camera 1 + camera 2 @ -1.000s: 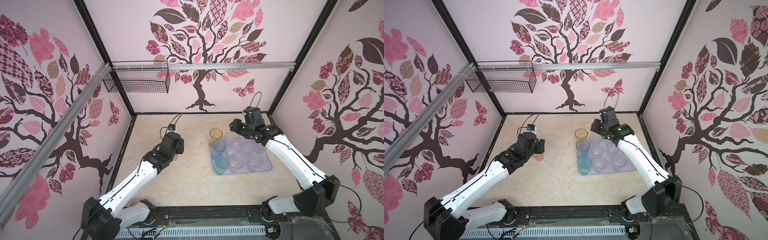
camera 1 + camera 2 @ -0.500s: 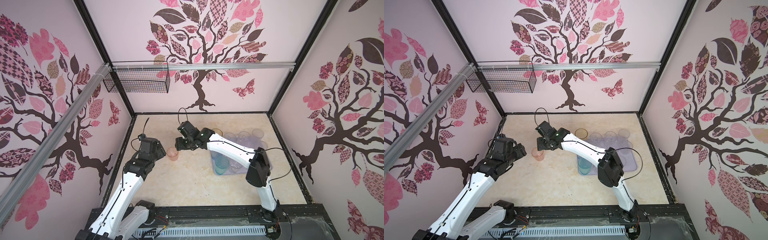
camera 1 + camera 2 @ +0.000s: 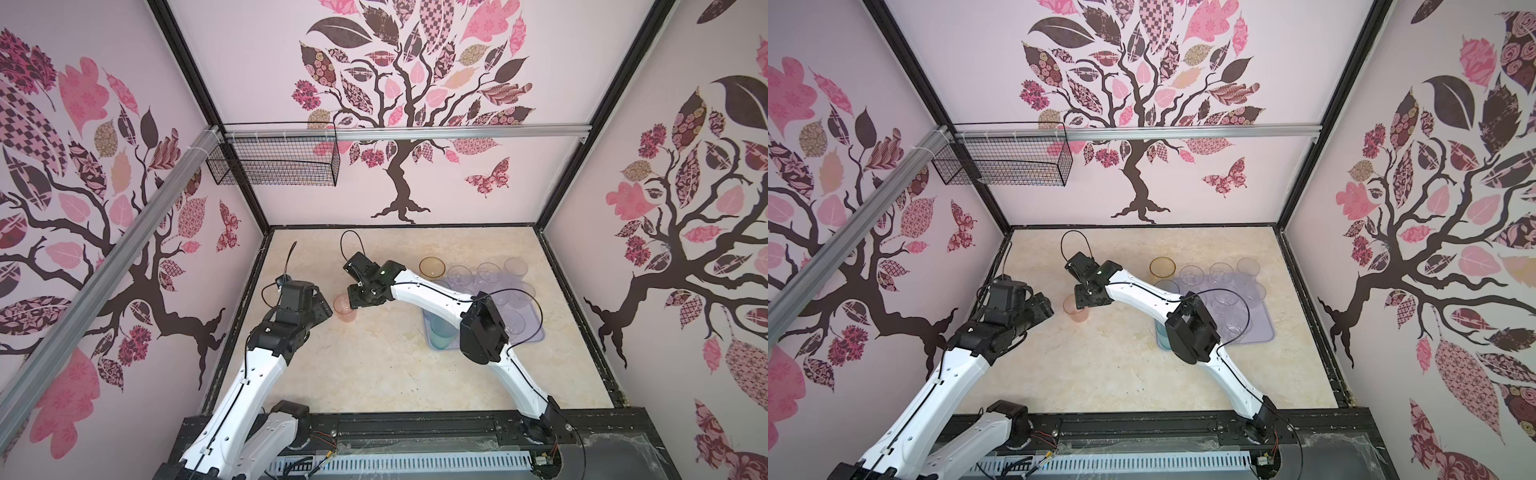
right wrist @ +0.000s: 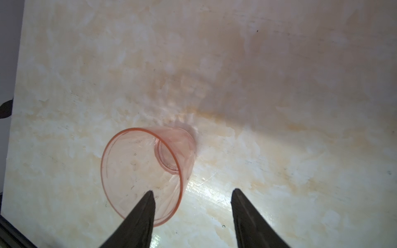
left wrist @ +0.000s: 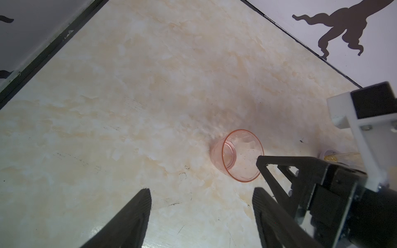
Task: Place the glasses into the tray
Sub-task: 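Reach the right gripper across to the pink glass and grasp it, then lift the pink glass and carry it to the tray corner with the right gripper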
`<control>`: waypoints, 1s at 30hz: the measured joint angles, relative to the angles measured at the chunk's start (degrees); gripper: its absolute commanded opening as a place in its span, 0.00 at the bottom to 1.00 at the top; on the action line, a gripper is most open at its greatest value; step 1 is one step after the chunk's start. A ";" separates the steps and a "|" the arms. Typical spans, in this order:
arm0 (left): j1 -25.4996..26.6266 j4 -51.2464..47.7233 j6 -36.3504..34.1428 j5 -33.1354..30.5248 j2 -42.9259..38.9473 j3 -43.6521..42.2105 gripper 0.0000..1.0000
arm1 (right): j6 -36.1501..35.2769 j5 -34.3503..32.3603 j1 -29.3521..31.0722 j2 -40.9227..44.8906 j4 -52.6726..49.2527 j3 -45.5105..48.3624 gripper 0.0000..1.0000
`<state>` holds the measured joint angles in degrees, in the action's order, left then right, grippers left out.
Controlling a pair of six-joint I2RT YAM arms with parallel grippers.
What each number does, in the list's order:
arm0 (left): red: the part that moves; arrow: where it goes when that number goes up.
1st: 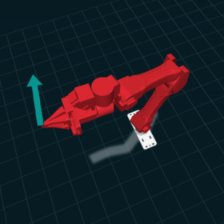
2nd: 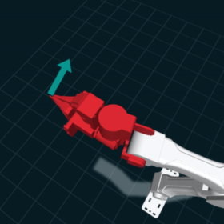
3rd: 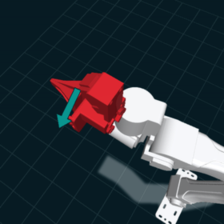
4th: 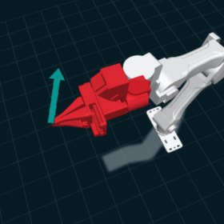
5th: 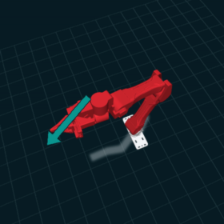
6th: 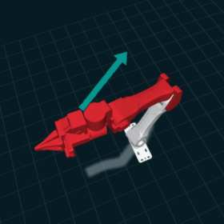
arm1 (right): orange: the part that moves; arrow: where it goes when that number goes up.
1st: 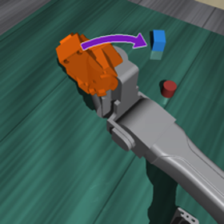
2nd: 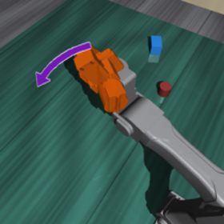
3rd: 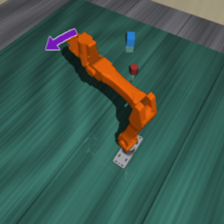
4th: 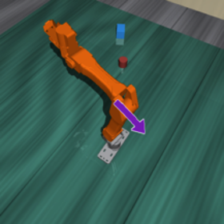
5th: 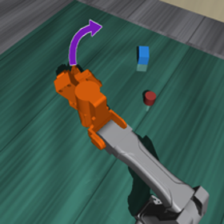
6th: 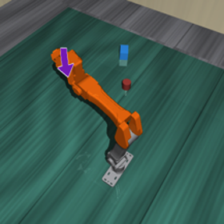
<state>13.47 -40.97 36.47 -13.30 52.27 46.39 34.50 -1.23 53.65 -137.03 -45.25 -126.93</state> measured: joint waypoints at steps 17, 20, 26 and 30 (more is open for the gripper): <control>0.83 1.73 -2.58 0.96 0.44 -1.31 0.78 | 0.20 0.90 0.00 -5.70 2.73 -1.14 0.25; 0.96 2.10 -2.64 1.27 1.20 -1.31 0.78 | 0.63 1.01 0.00 -5.42 4.13 -0.20 0.14; 1.05 1.40 -3.63 2.29 1.46 -0.96 0.78 | 1.51 1.64 0.00 -4.61 4.17 1.01 0.07; 1.16 -1.49 -5.35 2.36 1.55 2.49 0.78 | 1.22 1.11 0.00 -1.14 3.58 1.03 0.05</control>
<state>14.63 -42.46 31.11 -10.94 53.82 48.88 35.73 -0.12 53.65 -138.17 -41.67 -125.91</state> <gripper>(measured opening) 0.782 0.108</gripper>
